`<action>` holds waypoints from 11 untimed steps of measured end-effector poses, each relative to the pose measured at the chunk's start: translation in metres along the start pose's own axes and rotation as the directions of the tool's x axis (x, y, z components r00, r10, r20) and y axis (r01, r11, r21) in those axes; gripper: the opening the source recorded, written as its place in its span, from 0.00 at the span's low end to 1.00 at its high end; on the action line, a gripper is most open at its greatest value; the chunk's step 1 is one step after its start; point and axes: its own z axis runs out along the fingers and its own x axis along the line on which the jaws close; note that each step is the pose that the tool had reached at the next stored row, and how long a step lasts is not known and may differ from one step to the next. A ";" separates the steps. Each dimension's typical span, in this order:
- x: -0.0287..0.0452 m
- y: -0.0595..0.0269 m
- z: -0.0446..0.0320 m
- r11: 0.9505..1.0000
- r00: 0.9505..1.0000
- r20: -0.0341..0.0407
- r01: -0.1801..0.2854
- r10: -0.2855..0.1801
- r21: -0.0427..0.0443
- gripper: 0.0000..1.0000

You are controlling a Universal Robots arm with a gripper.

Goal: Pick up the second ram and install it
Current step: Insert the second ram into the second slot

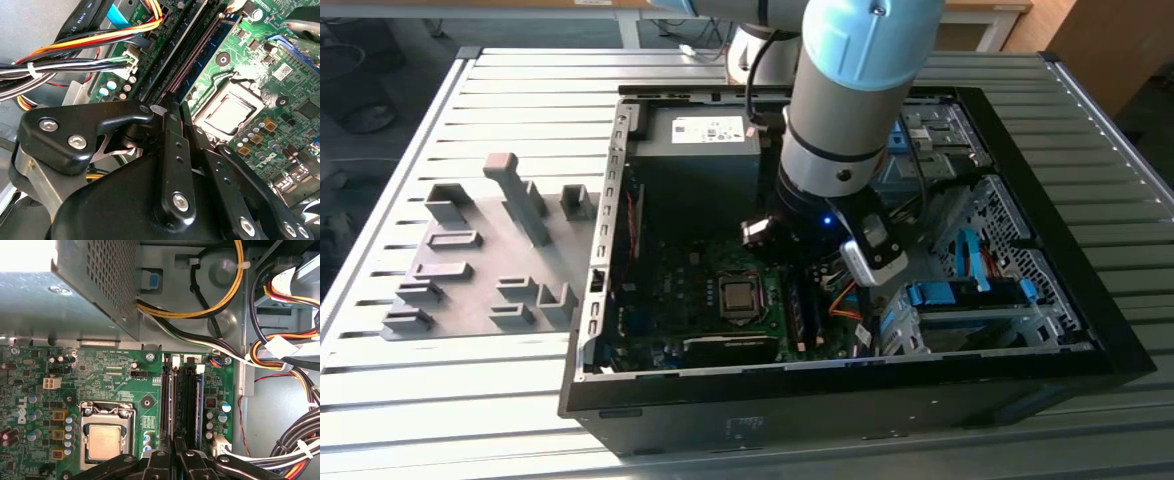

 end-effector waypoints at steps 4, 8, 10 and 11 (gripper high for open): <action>0.0000 0.0000 -0.0008 1.000 1.000 0.000 0.000 0.000 0.000 0.14; -0.0002 0.0000 -0.0009 1.000 1.000 0.000 0.000 0.000 0.000 0.14; -0.0003 0.0000 -0.0013 1.000 1.000 0.000 0.000 0.000 0.000 0.14; -0.0003 0.0000 -0.0019 1.000 1.000 0.000 0.000 0.000 0.000 0.14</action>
